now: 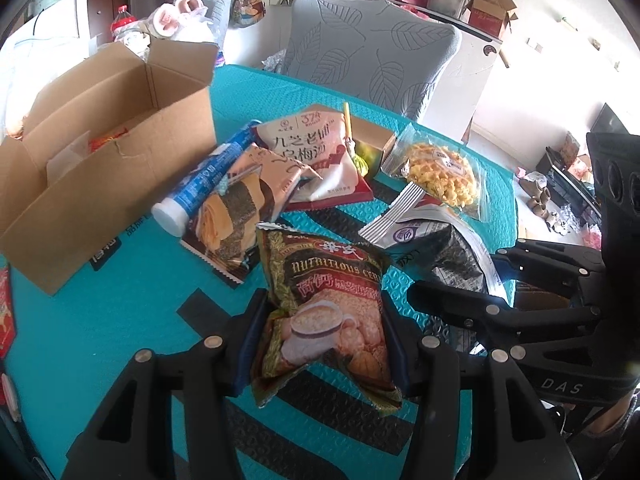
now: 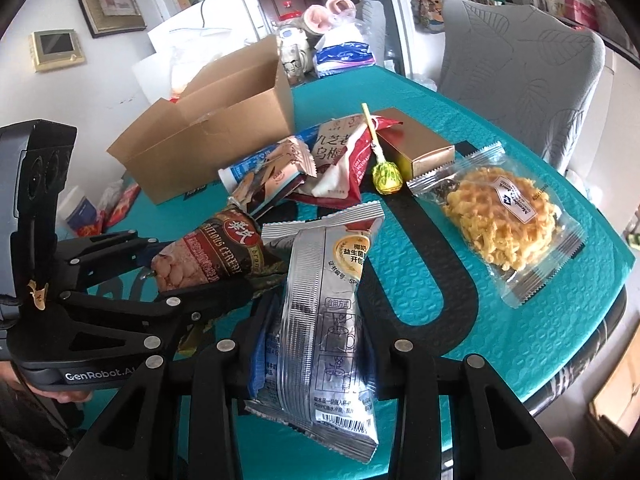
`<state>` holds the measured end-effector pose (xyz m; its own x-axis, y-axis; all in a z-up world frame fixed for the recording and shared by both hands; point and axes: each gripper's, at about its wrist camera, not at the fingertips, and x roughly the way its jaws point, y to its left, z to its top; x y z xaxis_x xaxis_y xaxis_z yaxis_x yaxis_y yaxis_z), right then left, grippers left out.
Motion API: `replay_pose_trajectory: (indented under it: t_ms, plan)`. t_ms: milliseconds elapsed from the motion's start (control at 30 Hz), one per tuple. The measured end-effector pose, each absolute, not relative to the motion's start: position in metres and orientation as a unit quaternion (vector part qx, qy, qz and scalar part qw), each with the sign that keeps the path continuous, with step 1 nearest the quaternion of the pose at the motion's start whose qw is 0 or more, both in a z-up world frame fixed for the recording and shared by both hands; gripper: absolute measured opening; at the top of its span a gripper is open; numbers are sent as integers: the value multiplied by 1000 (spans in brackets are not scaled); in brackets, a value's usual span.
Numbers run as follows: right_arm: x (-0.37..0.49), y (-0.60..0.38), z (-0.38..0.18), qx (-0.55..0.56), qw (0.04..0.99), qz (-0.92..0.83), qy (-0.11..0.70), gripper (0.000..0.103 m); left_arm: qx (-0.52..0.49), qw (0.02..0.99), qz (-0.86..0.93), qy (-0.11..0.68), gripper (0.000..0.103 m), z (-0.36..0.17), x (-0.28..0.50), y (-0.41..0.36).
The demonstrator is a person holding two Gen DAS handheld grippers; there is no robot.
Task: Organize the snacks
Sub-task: 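Lift the cereal bag with the left tool while the right tool lifts the silver bag, then carry the cereal bag and silver bag over the cardboard box with both tools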
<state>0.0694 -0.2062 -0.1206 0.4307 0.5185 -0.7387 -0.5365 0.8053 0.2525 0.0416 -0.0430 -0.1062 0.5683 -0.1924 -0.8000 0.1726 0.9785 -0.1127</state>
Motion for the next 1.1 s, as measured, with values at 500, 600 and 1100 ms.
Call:
replay_pose_trajectory:
  t_ms: [500, 600, 1100]
  plan:
    - [81, -146, -70, -41, 842, 387, 374, 37, -37, 919, -28, 391, 51, -51, 26, 13]
    - [84, -132, -54, -45, 842, 406, 352, 37, -31, 930, -9, 367, 51, -31, 25, 24]
    - [125, -60, 26, -62, 827, 486, 276, 37, -55, 961, 38, 268, 51, 37, 55, 92]
